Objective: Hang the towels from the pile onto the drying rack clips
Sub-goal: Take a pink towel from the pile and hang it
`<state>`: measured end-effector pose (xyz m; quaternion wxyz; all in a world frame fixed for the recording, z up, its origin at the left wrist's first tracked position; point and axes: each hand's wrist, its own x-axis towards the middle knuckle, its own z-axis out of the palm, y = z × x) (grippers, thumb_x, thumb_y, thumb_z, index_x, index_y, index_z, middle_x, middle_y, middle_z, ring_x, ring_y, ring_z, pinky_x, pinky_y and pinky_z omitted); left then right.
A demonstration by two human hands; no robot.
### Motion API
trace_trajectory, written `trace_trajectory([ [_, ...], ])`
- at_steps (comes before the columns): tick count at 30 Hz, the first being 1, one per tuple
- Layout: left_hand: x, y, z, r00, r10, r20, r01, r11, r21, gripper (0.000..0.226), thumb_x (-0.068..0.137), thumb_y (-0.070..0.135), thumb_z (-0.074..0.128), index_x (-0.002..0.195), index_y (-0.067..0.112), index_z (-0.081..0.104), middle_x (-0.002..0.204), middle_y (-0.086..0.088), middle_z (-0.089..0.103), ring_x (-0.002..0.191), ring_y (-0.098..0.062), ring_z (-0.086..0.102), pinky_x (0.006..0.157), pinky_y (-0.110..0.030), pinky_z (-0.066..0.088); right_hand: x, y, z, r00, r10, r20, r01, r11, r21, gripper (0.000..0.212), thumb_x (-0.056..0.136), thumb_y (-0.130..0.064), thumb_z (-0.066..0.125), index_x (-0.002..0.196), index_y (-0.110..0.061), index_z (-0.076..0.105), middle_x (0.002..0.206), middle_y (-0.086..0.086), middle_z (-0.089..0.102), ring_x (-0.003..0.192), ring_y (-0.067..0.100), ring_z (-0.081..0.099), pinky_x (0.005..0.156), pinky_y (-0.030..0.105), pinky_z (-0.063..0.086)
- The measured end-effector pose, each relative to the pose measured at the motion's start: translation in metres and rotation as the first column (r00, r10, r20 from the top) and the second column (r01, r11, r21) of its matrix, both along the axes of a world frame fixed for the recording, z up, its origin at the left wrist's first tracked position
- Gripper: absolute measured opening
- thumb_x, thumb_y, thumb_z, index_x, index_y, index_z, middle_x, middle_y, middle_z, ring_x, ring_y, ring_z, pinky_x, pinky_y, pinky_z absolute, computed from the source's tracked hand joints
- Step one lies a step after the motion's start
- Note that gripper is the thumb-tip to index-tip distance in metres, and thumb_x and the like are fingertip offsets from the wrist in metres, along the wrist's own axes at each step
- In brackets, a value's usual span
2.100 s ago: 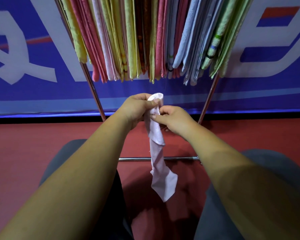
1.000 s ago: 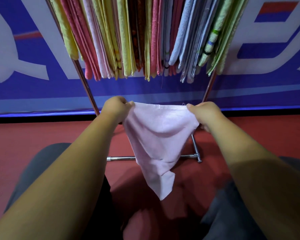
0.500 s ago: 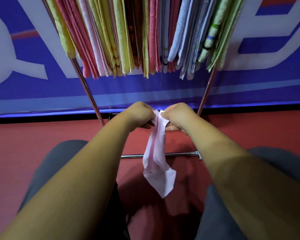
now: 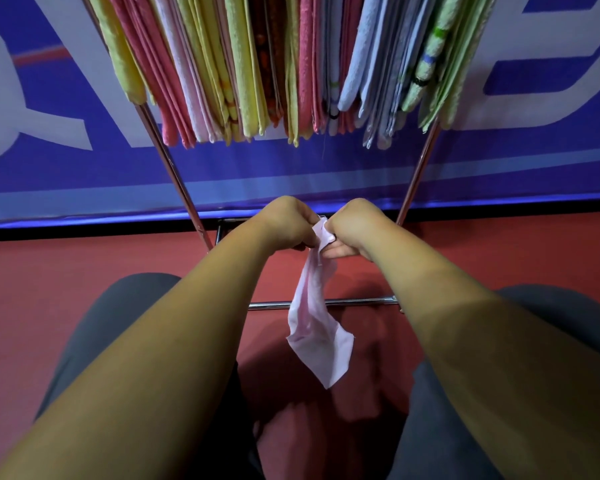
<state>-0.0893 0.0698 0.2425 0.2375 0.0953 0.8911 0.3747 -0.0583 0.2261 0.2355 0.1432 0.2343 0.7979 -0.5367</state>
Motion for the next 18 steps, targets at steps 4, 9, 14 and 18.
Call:
trace_trajectory([
  [4, 0.0010, 0.0019, -0.0006, 0.999, -0.041, -0.029, 0.039, 0.998, -0.047, 0.029, 0.073, 0.003, 0.087, 0.094, 0.022, 0.085, 0.079, -0.010, 0.077, 0.070, -0.022, 0.071, 0.082, -0.052, 0.066, 0.0004, -0.0015, 0.0027, 0.996, -0.049, 0.068, 0.054, 0.996, -0.076, 0.016, 0.099, 0.001, 0.057, 0.110, 0.003, 0.068, 0.086, 0.019, 0.078, 0.084, 0.033, 0.080, 0.077, 0.042, 0.068],
  [9, 0.0058, 0.0057, 0.0010, 0.998, -0.068, -0.016, 0.067, 0.997, -0.044, 0.026, 0.074, 0.003, 0.089, 0.097, 0.016, 0.084, 0.080, -0.009, 0.076, 0.076, -0.024, 0.077, 0.083, -0.047, 0.066, 0.0008, -0.0014, -0.0019, 0.999, -0.010, 0.037, 0.010, 1.000, -0.019, 0.013, 0.096, -0.004, 0.060, 0.105, -0.002, 0.069, 0.102, 0.022, 0.078, 0.095, 0.037, 0.079, 0.085, 0.050, 0.067],
  [14, 0.0056, 0.0034, 0.0006, 0.998, -0.026, 0.065, 0.022, 0.998, 0.065, 0.026, 0.076, -0.001, 0.087, 0.099, 0.011, 0.084, 0.094, -0.017, 0.081, 0.089, -0.031, 0.080, 0.085, -0.042, 0.067, 0.0010, -0.0002, -0.0017, 0.998, -0.048, 0.051, 0.054, 0.992, -0.115, 0.025, 0.092, 0.004, 0.055, 0.111, 0.006, 0.071, 0.100, 0.027, 0.078, 0.088, 0.040, 0.080, 0.076, 0.050, 0.068],
  [18, 0.0082, 0.0007, 0.0048, 0.986, 0.093, 0.138, -0.121, 0.971, 0.204, 0.014, 0.081, -0.005, 0.085, 0.092, 0.001, 0.078, 0.092, -0.028, 0.078, 0.091, -0.042, 0.079, 0.086, -0.046, 0.066, 0.0032, -0.0067, 0.0032, 0.999, -0.008, 0.048, 0.017, 0.980, -0.196, 0.021, 0.092, 0.010, 0.054, 0.104, 0.003, 0.070, 0.091, 0.023, 0.075, 0.079, 0.028, 0.077, 0.082, 0.041, 0.067],
])
